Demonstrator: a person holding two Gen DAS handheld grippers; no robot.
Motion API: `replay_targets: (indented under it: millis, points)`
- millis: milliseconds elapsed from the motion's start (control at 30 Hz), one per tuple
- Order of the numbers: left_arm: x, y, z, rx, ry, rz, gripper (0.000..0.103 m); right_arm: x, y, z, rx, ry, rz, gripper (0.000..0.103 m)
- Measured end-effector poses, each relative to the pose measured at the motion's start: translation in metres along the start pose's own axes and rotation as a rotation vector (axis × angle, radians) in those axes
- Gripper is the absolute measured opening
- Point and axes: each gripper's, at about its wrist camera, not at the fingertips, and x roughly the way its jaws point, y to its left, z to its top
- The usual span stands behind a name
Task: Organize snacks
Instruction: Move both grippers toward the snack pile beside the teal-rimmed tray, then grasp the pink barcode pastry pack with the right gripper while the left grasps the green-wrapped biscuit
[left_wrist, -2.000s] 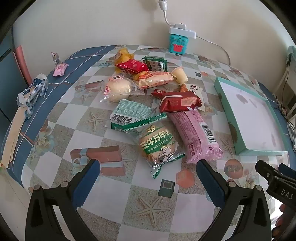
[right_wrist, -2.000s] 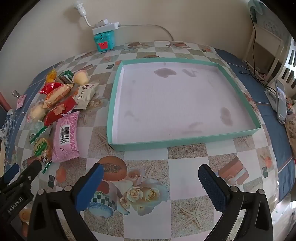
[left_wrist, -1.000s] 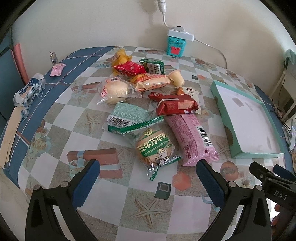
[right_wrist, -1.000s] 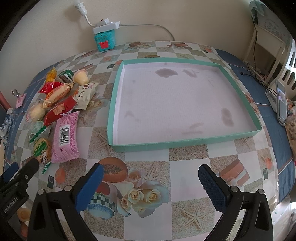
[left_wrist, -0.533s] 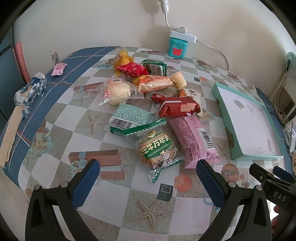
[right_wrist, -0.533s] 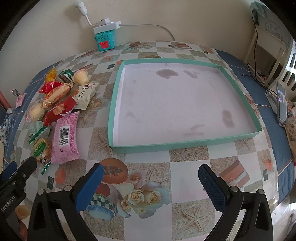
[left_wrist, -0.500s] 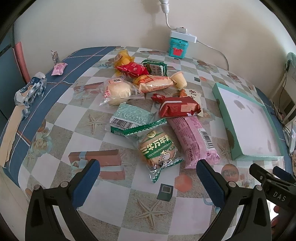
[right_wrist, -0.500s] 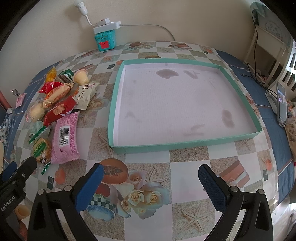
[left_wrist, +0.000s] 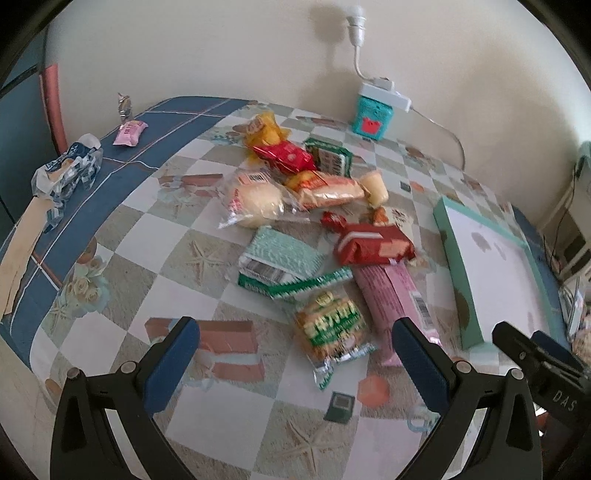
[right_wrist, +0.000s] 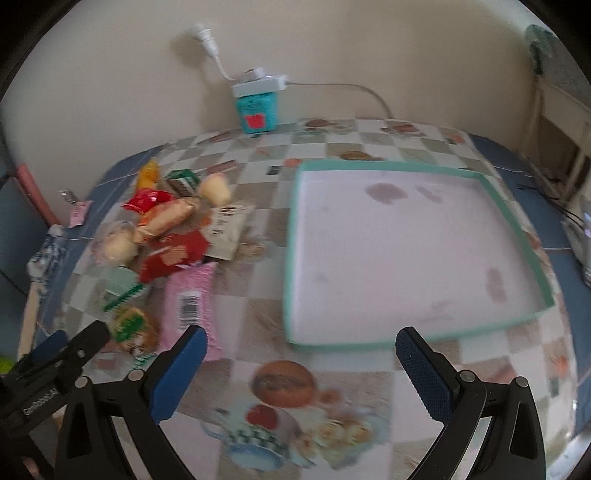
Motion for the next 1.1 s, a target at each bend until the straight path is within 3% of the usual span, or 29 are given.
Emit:
replay_targets:
  millis: [200, 433, 700, 900, 1100]
  points:
    - [0.004, 0.016, 0.008, -0.036, -0.031, 0.02, 0.103, 0.011, 0.032, 0.009, -0.072, -0.001, 0.057, 0.103]
    - [0.017, 0.03, 0.011, -0.095, 0.01, 0.01, 0.103, 0.034, 0.058, 0.007, -0.162, 0.042, 0.064, 0.103]
    - [0.019, 0.042, 0.014, -0.117, -0.001, 0.032, 0.103, 0.053, 0.078, 0.003, -0.246, 0.061, 0.052, 0.102]
    - [0.02, 0.047, 0.016, -0.14, 0.023, 0.028, 0.103, 0.064, 0.091, 0.002, -0.279, 0.069, 0.053, 0.09]
    - [0.021, 0.045, 0.016, -0.141, 0.045, 0.014, 0.103, 0.07, 0.096, 0.0, -0.292, 0.087, 0.075, 0.064]
